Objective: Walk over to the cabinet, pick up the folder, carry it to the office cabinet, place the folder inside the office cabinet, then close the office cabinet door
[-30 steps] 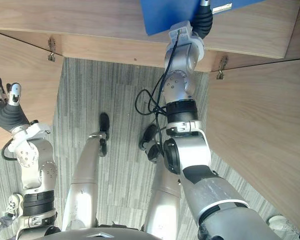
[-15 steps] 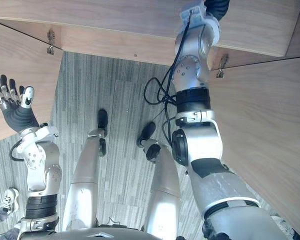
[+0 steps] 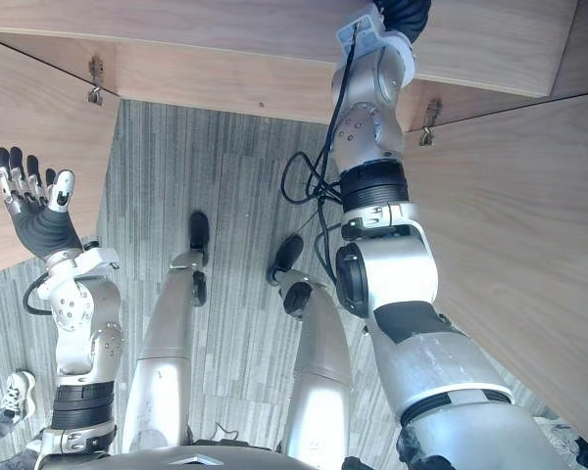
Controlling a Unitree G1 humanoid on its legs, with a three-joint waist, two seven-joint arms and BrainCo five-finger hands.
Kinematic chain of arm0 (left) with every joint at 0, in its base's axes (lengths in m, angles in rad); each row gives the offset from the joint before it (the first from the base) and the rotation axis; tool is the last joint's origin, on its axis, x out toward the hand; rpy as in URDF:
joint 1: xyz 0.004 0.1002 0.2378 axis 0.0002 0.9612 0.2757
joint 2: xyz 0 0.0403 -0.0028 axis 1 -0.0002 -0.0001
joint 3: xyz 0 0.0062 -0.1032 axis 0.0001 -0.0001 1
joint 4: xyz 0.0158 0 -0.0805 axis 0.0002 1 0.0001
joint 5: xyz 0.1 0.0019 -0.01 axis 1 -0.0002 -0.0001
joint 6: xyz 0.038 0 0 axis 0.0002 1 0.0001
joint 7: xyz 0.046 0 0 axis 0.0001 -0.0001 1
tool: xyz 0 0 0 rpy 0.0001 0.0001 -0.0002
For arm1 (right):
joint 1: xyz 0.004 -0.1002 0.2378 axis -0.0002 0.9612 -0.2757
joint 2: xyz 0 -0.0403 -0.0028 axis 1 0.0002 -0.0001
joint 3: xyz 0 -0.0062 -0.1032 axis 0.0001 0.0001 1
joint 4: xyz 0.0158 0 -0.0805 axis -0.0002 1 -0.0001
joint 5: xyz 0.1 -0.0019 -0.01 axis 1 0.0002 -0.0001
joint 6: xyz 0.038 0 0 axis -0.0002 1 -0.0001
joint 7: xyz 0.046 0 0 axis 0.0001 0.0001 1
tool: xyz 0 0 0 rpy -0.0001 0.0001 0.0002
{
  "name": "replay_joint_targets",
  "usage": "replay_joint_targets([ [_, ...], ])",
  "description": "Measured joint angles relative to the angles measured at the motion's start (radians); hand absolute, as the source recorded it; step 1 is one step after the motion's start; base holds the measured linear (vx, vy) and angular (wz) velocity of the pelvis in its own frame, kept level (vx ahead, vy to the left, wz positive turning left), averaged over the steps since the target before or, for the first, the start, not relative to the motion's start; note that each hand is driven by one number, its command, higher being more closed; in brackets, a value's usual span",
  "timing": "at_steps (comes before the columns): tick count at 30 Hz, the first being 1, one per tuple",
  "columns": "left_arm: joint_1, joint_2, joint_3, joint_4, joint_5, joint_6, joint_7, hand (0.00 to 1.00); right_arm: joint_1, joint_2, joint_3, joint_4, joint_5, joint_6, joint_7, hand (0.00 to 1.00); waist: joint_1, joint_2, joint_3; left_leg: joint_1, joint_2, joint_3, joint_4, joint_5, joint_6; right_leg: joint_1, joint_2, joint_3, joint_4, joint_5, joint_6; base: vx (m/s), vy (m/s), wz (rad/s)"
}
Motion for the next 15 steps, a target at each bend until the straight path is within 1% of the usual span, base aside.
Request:
replay_joint_targets([
  [2,0.0,0.0,0.0,0.0,0.0,0.0,0.0,0.0,-0.004,-0.008,0.015,0.024,0.0,0.003,0.004,0.0,0.0,0.0,0.0,0.0,0.0,0.001,-0.002,0.003,0.001,0.0,0.0,0.0,-0.002,0.003,0.001,0.0,0.0,0.0],
  [3,0.0,0.0,0.0,0.0,0.0,0.0,0.0,0.0,-0.007,-0.019,0.019,0.044,-0.007,0.021,0.018,0.0,0.0,0.0,0.0,0.0,-0.001,0.001,-0.008,0.01,0.002,0.0,0.0,-0.001,-0.008,0.009,0.001,0.0,0.0,0.0],
  [5,0.001,0.001,0.0,0.0,0.0,0.0,-0.001,0.0,-0.013,-0.029,0.034,0.068,-0.041,0.032,0.04,0.0,-0.002,0.0,0.0,0.0,-0.001,0.001,-0.014,0.017,0.003,0.0,0.001,-0.002,-0.014,0.015,0.002,0.0,0.0,0.0],
  [7,0.003,0.001,0.0,0.0,0.0,0.0,-0.003,0.0,-0.013,-0.045,0.056,0.074,-0.077,0.057,0.047,0.0,-0.006,0.0,0.0,0.0,-0.001,0.002,-0.016,0.019,0.004,0.0,0.001,-0.002,-0.017,0.02,0.002,0.0,0.0,0.0],
  [8,0.006,0.001,0.0,0.0,0.001,0.0,-0.004,0.0,-0.017,-0.057,0.075,0.085,-0.092,0.07,0.063,0.0,-0.01,0.0,0.0,0.0,-0.001,0.003,-0.019,0.023,0.005,0.0,0.001,-0.002,-0.021,0.024,0.003,0.0,0.0,0.0],
  [9,0.007,0.001,0.0,0.0,0.001,0.0,-0.004,0.0,-0.022,-0.062,0.083,0.099,-0.108,0.073,0.073,0.0,-0.012,0.0,0.0,0.0,-0.001,0.003,-0.022,0.025,0.006,0.0,0.002,-0.002,-0.024,0.026,0.003,-0.02,-0.002,-0.04],
  [14,0.027,0.001,0.001,0.0,0.001,0.005,-0.019,0.0,-0.033,-0.109,0.126,0.151,-0.252,0.123,0.116,0.0,-0.015,-0.001,0.001,0.0,0.001,0.007,-0.028,0.032,0.01,0.0,0.007,0.0,-0.039,0.043,0.002,-0.01,-0.003,-0.04],
  [15,0.033,0.002,0.0,0.0,0.001,0.006,-0.023,0.0,-0.04,-0.119,0.132,0.158,-0.293,0.142,0.123,0.0,-0.015,-0.002,0.001,0.0,0.003,0.009,-0.027,0.033,0.011,0.003,0.009,0.0,-0.045,0.048,-0.001,-0.01,-0.004,-0.07],
])
